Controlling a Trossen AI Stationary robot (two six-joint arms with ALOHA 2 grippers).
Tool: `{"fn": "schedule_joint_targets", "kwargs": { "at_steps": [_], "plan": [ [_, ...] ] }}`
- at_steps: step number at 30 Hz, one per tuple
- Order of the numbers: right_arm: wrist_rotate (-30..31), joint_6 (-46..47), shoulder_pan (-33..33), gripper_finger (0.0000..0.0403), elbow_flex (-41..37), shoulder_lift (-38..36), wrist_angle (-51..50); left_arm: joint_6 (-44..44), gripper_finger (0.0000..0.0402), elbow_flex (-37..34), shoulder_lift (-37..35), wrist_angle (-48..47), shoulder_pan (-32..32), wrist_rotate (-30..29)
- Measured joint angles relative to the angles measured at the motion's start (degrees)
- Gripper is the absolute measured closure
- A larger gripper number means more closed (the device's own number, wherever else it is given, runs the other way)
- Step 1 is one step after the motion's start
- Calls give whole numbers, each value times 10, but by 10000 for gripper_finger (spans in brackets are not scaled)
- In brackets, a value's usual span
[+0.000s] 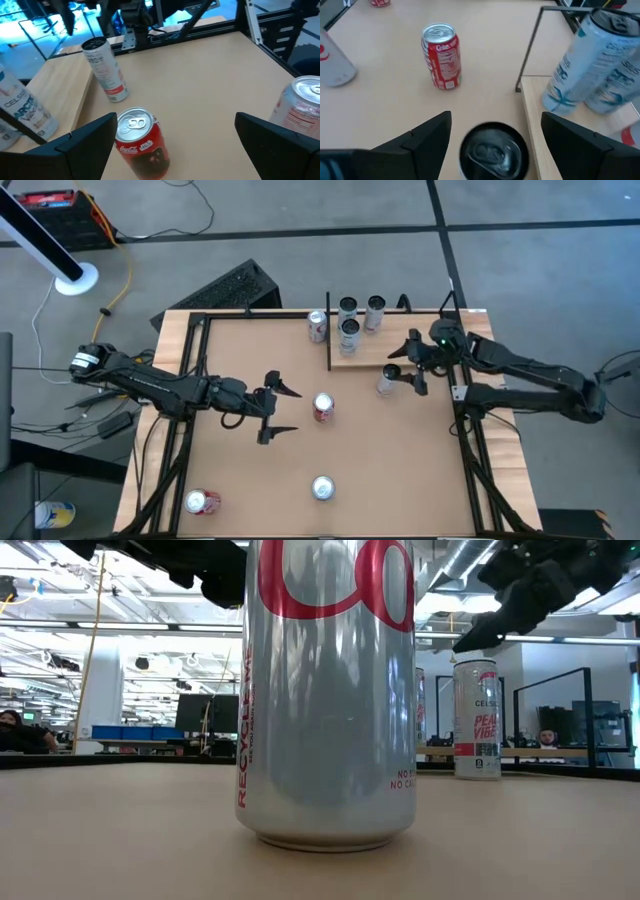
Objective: Place canned beverage on shelf
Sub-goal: Put the silver and pink soda can on the shelf
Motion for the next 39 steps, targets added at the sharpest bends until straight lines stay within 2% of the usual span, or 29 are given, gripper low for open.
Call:
{"fn": "schedule_joint_targets", "kwargs": {
  "at_steps": [7,23,26,31,39],
  "plan": [
    [-12,-25,-8,74,-3,5,-16,7,13,0,0,-9,0,0],
    [2,-37,-13,74,-11,84,-12,4,13,0,0,-9,4,0],
    [13,-36,-11,85,-10,85,-11,4,13,0,0,-9,4,0],
    [29,-36,-7,125,3,81,-24,4,13,0,0,-10,4,0],
    [76,8,-8,125,36,99,7,10,13,0,0,-10,4,0]
  ]
}}
